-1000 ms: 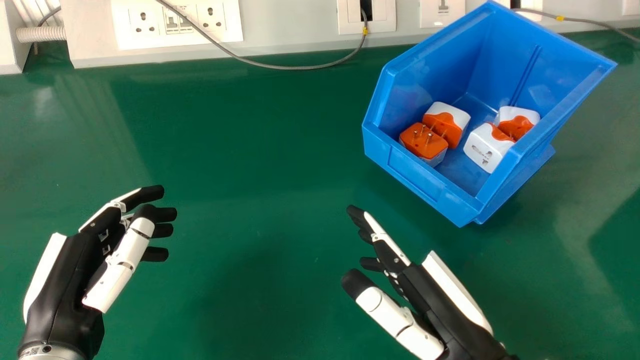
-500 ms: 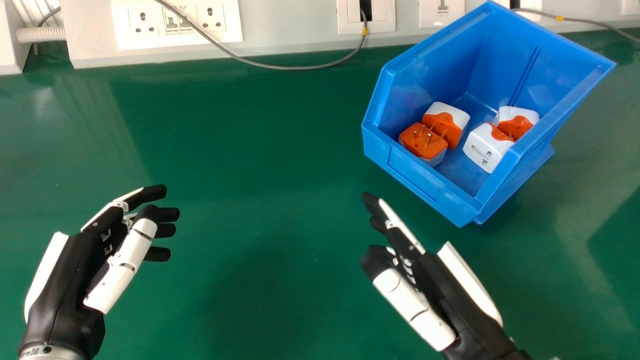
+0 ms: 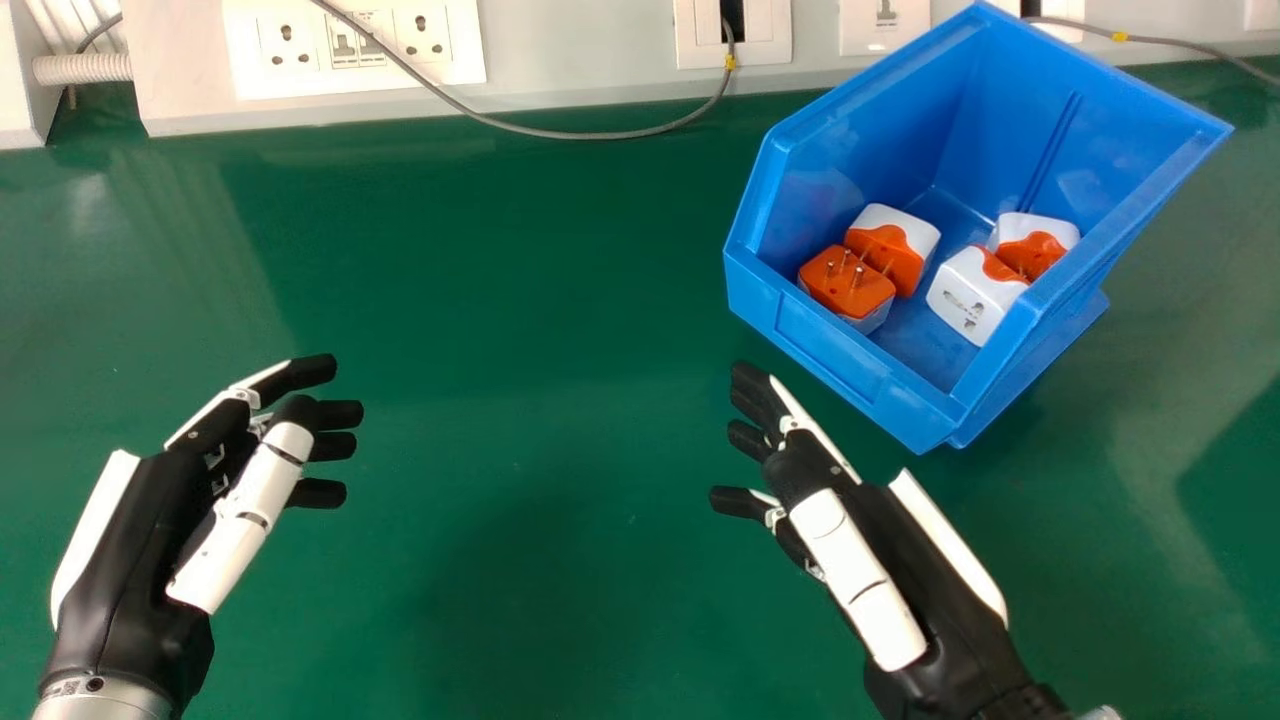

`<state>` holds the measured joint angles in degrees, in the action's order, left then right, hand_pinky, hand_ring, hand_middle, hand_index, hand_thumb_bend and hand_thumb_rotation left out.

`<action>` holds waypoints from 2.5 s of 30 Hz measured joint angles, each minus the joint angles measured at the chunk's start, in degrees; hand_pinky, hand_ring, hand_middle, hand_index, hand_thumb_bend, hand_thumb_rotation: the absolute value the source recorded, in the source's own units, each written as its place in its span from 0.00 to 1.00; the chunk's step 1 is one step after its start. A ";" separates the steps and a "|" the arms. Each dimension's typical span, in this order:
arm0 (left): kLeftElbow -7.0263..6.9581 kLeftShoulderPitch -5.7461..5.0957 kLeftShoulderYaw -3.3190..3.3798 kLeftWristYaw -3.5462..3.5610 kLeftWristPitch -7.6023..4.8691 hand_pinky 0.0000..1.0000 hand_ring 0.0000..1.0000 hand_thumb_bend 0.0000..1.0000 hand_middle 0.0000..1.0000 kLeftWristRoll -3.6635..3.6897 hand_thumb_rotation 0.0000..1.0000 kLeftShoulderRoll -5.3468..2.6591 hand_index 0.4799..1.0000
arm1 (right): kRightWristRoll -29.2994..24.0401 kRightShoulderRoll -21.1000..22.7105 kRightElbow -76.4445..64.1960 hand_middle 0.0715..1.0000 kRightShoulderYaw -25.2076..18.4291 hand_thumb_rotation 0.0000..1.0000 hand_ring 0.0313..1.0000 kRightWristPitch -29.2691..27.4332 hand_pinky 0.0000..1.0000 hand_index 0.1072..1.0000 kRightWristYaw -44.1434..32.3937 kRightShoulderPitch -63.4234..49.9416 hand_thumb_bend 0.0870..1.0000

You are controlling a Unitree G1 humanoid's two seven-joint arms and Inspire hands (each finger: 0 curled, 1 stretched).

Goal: Pick all objects and put in blue box

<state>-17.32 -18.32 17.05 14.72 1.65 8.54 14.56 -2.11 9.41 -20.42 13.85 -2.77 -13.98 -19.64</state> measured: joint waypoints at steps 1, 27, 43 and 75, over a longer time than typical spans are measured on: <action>0.02 0.06 0.05 0.11 -0.15 0.64 0.74 0.39 0.74 0.35 0.72 0.00 0.62 | 0.00 0.04 0.00 0.99 -0.04 1.00 0.98 0.17 0.87 0.96 -0.11 0.08 0.47; -1.31 -0.67 0.19 0.17 -0.27 0.64 0.73 0.38 0.74 1.40 0.72 -0.01 0.60 | 0.10 0.34 -1.38 0.98 -0.73 1.00 0.99 0.39 0.89 0.94 -0.49 -0.96 0.47; -2.43 -2.84 0.39 0.14 -0.21 0.64 0.74 0.39 0.75 1.50 0.72 -0.01 0.60 | 2.76 0.51 -2.80 0.94 -0.11 1.00 0.94 0.38 0.83 0.91 0.48 -3.52 0.45; 1.45 -0.85 0.32 0.36 -9.82 0.73 0.81 0.38 0.80 -0.14 0.79 -0.06 0.60 | 4.81 1.26 -4.79 0.93 -0.38 1.00 0.93 0.64 0.80 0.90 0.78 -2.20 0.45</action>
<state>-15.87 -19.17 17.37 15.08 -8.17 8.40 14.50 2.70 10.67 -25.21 13.47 -2.13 -13.20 -21.84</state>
